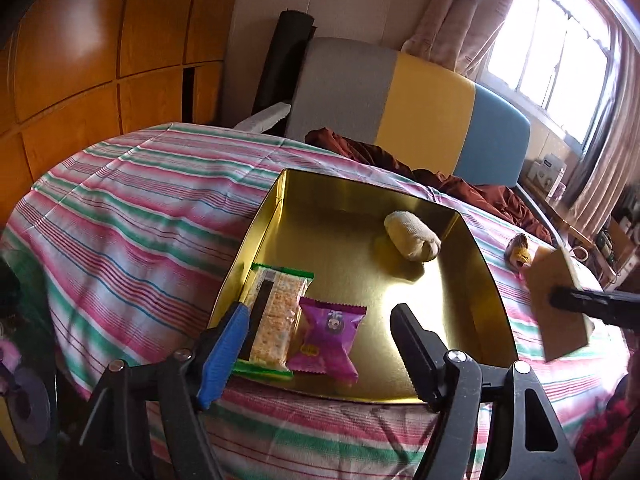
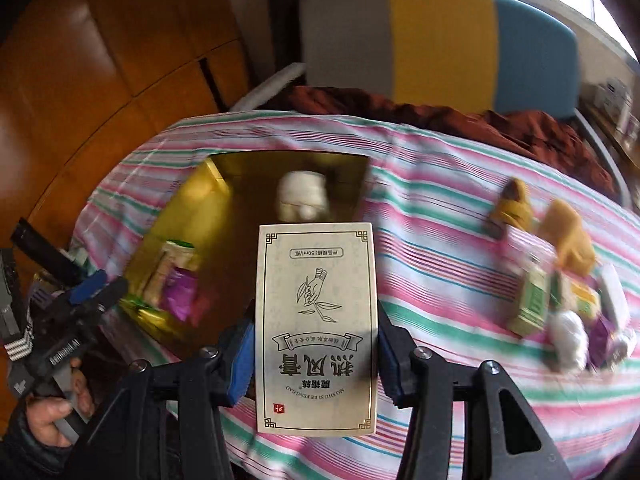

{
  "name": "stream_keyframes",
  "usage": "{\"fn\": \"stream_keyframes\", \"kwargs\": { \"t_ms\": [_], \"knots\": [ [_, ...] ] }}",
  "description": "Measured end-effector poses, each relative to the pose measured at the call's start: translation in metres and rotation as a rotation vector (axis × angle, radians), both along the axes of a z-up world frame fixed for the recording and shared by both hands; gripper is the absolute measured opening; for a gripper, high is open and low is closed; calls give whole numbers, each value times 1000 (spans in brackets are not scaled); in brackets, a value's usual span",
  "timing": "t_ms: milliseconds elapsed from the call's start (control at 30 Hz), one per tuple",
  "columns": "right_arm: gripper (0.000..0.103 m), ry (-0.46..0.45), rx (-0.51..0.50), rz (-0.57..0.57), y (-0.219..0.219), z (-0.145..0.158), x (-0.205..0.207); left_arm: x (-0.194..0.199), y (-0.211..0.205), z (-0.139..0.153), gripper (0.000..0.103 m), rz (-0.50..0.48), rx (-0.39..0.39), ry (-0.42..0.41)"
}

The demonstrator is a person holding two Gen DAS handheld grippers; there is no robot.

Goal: Organize objects
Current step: 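Drop the purple snack bag beside the cracker packet in the tray, then lower the cream medicine box into the tray and open the right gripper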

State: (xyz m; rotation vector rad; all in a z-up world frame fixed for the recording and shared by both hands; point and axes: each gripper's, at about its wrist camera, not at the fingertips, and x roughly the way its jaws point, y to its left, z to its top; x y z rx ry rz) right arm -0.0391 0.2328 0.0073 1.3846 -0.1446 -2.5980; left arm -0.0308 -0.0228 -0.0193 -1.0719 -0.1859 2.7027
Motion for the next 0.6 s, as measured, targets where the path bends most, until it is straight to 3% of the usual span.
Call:
{"fn": "stream_keyframes", "kwargs": {
  "t_ms": [267,333,433,600],
  "knots": [
    [51,-80,3,82,-70,-40,-41,6,-12,-7,76,38,1,-29],
    [52,-106,6,81,-78,-53,-48,7,-15,-8,89,50,-15,-39],
    [52,-138,20,73,-88,-69,-53,8,-22,-9,100,72,-9,-50],
    [54,-155,3,92,-96,-80,-50,7,-30,-14,103,100,-15,-76]
  ]
}}
